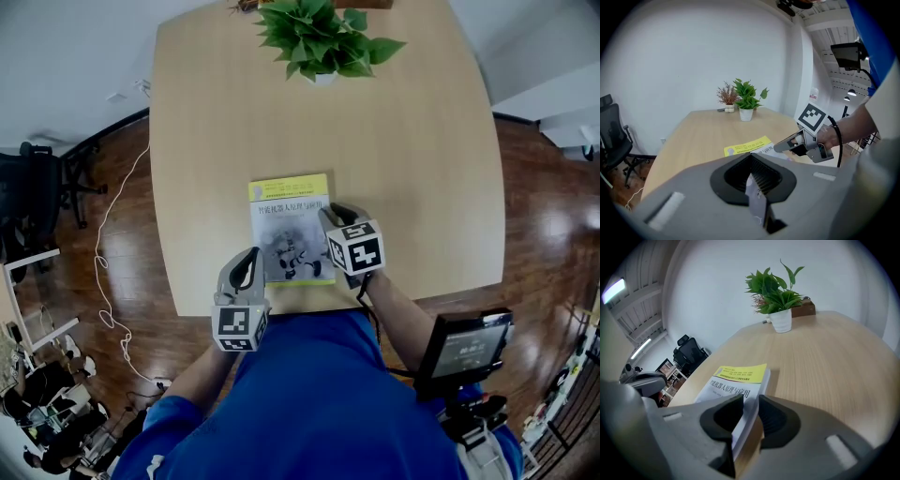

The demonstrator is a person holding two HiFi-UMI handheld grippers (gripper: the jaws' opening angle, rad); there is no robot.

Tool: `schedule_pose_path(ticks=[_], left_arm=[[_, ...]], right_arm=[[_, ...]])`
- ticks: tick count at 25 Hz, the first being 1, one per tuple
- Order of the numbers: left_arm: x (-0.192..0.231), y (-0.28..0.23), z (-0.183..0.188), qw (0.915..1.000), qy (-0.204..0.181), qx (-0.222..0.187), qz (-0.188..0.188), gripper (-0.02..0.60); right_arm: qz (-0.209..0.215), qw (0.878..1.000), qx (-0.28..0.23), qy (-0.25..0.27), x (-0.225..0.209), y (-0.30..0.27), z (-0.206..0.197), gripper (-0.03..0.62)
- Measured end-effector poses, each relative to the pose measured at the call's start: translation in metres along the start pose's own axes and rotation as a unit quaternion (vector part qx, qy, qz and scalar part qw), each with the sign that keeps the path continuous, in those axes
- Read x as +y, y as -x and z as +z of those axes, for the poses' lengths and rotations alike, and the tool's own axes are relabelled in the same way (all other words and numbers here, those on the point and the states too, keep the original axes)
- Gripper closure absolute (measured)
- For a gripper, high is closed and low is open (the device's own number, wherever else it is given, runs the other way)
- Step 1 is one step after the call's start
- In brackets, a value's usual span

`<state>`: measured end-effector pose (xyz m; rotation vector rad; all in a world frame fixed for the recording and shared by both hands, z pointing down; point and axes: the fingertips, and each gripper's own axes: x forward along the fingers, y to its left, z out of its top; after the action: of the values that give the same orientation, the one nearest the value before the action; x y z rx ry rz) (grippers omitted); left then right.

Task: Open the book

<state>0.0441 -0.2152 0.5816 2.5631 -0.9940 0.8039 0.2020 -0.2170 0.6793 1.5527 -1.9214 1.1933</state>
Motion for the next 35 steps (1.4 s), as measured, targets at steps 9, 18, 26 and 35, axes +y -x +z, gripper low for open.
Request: schedule_pose_path(ticks=[9, 18, 26, 35], left_arm=[[0.000, -0.007, 0.007, 1.0000, -0.002, -0.005, -0.003, 0.574], [-0.003, -0.008, 0.009, 1.0000, -0.002, -0.007, -0.003, 0.574], [-0.005, -0.008, 0.011, 0.9999, -0.001, -0.013, -0.001, 0.575], [-0.006, -0.009, 0.015, 0.9998, -0.002, -0.019, -0.002, 0.574]], right_arm=[[0.010, 1.000, 0.016, -0.012, -0.001, -0.003, -0.009, 0.500], [0.017, 1.000, 0.025, 0.001, 0.002, -0.002, -0.013, 0.500], [0.016, 1.000, 0.020, 0.019, 0.008, 0.006, -0.010, 0.500], [0.053, 0.998, 0.019, -0.033, 0.015, 0.014, -0.020, 0.500]])
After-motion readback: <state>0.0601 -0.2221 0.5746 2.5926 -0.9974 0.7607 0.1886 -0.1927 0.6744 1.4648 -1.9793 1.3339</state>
